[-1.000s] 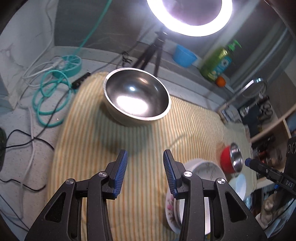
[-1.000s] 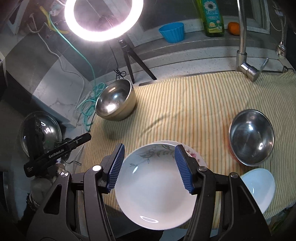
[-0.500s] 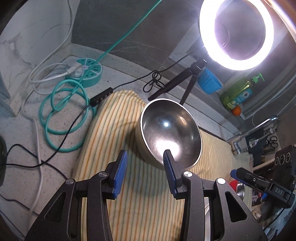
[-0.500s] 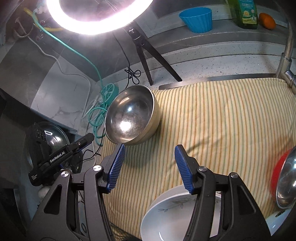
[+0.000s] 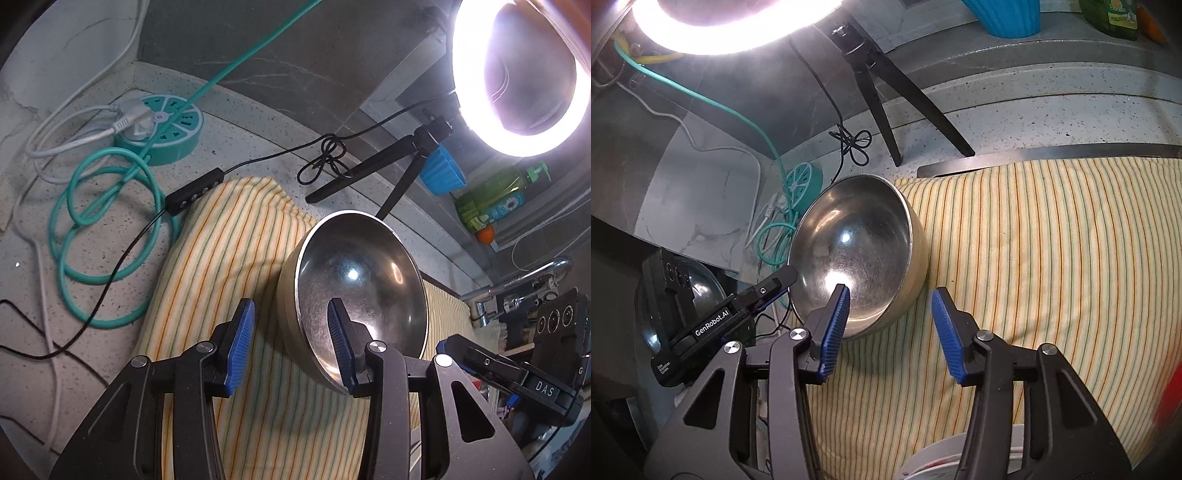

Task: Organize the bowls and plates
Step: 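Close both grippers on the silver bowl rim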

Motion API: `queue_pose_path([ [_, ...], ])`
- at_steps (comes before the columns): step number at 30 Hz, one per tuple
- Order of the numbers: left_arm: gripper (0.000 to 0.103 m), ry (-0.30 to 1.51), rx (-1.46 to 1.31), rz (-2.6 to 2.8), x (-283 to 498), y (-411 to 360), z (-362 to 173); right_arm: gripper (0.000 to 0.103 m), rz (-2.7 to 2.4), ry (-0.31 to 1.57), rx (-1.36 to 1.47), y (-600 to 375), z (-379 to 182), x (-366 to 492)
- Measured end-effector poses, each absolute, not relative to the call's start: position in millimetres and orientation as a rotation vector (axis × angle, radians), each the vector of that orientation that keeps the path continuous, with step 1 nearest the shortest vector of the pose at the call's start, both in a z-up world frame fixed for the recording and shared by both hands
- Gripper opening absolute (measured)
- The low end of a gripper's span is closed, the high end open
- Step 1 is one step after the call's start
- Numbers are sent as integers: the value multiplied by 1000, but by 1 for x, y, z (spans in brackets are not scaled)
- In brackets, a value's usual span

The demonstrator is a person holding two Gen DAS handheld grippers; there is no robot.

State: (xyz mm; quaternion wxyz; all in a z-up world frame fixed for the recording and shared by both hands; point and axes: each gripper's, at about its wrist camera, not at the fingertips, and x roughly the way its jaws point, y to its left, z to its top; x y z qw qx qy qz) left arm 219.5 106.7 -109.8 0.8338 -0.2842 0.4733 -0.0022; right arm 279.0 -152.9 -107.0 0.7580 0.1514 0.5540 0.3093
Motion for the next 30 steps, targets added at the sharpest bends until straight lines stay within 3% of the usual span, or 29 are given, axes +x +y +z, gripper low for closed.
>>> queue_pose_path([
  [3,39,1015,-602,-6,224,106,-114,46,665,1225,327,-147,-114,286],
  [9,35,1024,-593,-11,228,106,-119,33,655,1267,295,-133,-128,293],
  [12,21,1027,-588,-22,229,104,-120,23,650,1283,281,-128,-133,294],
  [30,19,1000,-557,-9,190,101,-102,22,682,1281,253,-127,-114,255],
])
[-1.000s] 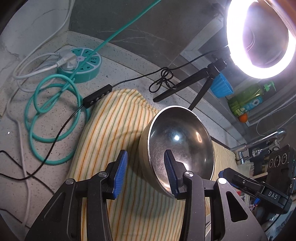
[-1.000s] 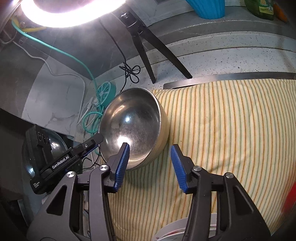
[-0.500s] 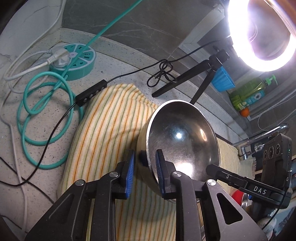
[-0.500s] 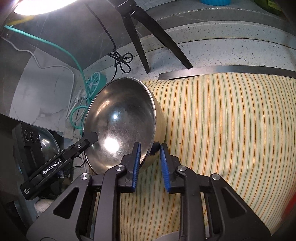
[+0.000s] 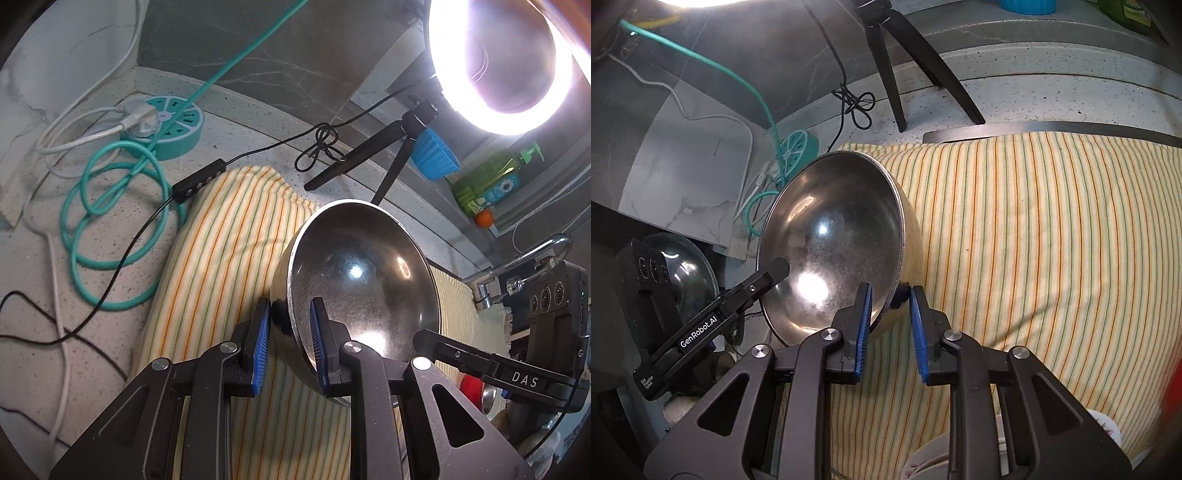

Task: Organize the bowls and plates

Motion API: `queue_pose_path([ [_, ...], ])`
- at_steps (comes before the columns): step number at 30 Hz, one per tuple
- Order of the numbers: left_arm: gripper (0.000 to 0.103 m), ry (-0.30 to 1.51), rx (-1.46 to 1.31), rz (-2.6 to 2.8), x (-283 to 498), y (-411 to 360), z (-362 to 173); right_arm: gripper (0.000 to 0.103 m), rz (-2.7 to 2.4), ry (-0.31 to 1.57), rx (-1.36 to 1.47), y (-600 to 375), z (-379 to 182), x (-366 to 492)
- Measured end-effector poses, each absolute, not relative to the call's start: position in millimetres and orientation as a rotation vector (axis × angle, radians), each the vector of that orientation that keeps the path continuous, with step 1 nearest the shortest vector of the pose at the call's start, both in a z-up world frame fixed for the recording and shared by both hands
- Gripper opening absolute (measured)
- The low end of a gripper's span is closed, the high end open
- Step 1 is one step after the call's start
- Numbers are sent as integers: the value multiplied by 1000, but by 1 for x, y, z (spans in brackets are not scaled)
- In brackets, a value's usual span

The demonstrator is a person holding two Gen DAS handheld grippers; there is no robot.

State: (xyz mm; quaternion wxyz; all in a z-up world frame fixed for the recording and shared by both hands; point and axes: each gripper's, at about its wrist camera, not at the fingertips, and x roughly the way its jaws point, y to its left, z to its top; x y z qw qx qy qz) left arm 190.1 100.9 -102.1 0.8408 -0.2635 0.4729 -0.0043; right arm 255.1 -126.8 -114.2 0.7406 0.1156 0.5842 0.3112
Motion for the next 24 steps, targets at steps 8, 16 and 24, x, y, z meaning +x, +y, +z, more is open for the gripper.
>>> queue_pose_path([
  [8,19,968,-550,10,140,99,-87,22,742,1287,242,-129,-105,211],
  [16,19,973,-553,23,94,92,-82,22,777,1315,227,-139,-112,167],
  [24,19,984,-574,31,59,82,-87,22,795,1340,212,-150,-123,139],
])
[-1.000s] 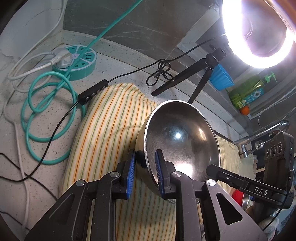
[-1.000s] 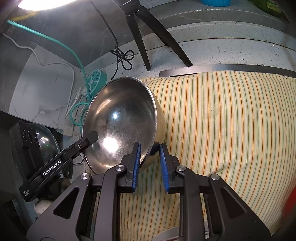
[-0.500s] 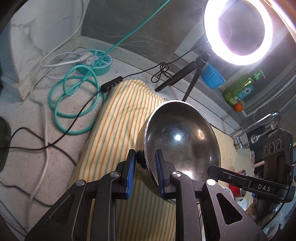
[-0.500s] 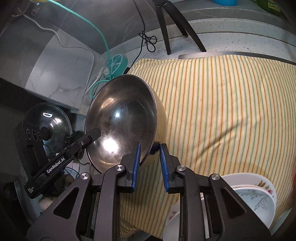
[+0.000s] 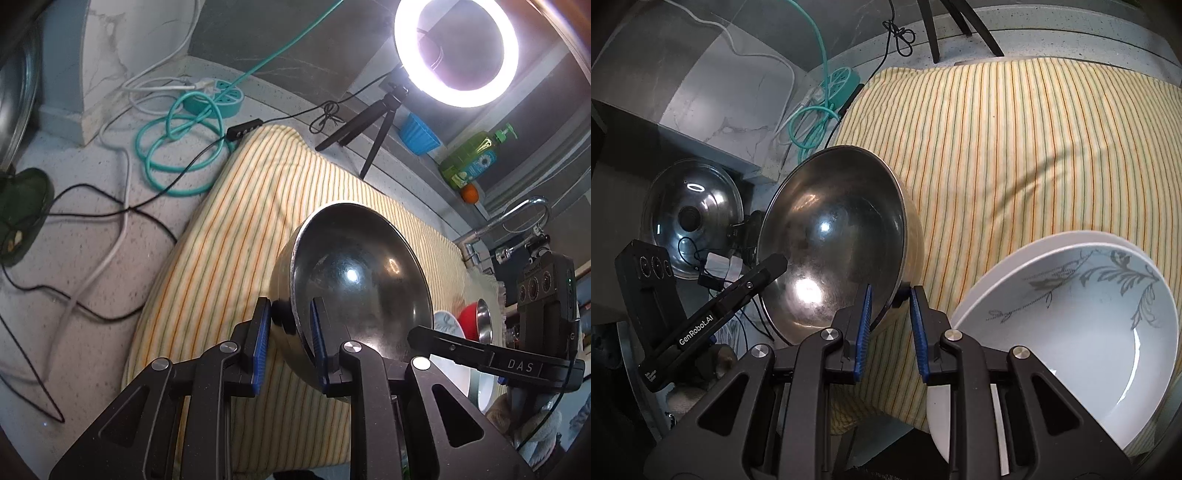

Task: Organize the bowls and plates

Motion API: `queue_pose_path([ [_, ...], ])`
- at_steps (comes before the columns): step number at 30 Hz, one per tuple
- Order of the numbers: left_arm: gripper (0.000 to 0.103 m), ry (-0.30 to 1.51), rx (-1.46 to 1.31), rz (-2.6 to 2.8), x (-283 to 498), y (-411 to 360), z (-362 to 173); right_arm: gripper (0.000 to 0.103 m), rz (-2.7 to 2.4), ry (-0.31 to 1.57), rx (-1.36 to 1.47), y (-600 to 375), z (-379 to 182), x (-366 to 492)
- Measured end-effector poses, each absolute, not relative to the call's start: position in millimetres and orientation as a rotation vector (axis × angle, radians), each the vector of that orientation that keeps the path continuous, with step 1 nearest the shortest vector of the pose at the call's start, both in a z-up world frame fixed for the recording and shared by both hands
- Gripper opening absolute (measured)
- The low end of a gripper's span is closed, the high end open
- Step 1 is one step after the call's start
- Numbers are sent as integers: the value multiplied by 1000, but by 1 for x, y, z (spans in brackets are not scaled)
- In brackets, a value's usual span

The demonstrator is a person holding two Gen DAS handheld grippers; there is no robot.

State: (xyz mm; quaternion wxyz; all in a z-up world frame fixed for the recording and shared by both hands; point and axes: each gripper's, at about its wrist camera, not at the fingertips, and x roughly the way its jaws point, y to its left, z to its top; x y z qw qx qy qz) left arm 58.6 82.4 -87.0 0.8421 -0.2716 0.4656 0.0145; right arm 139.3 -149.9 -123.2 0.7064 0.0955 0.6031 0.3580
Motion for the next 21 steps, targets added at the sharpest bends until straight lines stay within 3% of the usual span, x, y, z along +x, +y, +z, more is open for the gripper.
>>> queue_pose_path([
  [21,19,1040,-613,49,26,80,-106,22,811,1338,130,-146,-134,116],
])
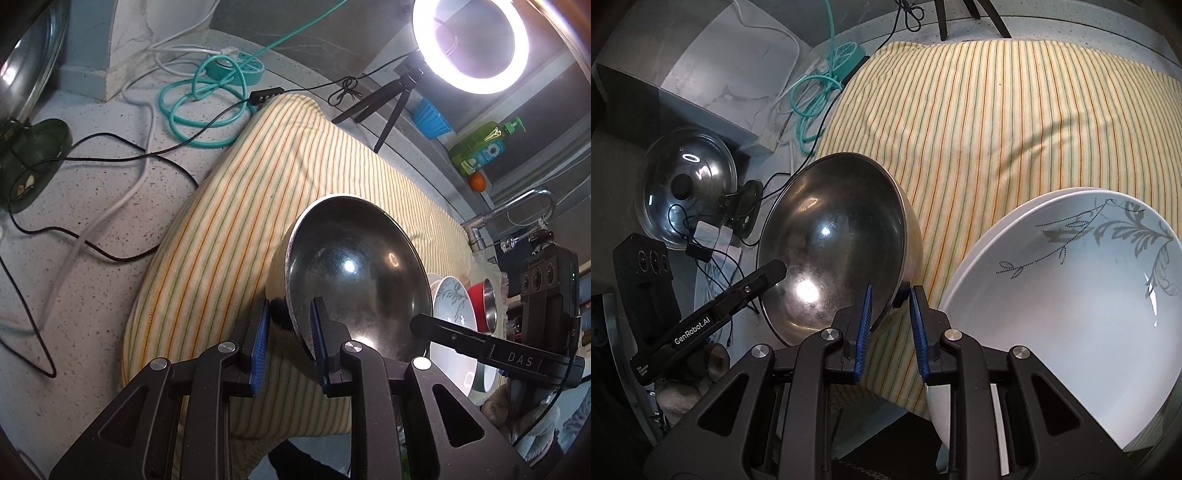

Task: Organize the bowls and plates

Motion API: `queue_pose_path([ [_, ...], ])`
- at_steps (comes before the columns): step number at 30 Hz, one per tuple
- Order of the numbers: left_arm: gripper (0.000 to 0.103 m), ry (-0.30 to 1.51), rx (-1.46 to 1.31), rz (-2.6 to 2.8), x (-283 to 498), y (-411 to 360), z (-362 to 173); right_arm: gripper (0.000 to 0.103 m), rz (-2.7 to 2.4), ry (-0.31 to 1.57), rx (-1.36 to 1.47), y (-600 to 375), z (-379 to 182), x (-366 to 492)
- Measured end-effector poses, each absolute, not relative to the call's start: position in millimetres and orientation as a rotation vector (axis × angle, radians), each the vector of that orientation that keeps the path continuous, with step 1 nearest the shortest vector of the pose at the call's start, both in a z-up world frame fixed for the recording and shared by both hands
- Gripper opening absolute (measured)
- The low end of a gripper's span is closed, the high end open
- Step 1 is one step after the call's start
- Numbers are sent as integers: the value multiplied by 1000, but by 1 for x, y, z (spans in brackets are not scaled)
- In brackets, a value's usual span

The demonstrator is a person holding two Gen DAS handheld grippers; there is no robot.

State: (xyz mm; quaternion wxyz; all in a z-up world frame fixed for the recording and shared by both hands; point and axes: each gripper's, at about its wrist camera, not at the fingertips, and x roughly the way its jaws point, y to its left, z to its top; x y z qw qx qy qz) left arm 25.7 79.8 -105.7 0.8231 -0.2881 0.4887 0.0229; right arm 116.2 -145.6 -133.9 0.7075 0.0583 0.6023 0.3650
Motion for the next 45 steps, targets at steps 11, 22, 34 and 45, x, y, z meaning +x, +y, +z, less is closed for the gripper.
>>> queue_pose_path([
  [11,40,1000,-596,85,23,87,-92,59,828,1238,169,-156,-106,122],
  [22,45,894,-500,80,26,76,-49,66,829,1031,135,-182,-52,114],
  [34,58,812,-436,-22,47,28,-27,91,680,813,91,-275,-17,107],
  [45,58,892,-373,-206,65,-64,-40,96,448,842,90,-388,-23,112],
])
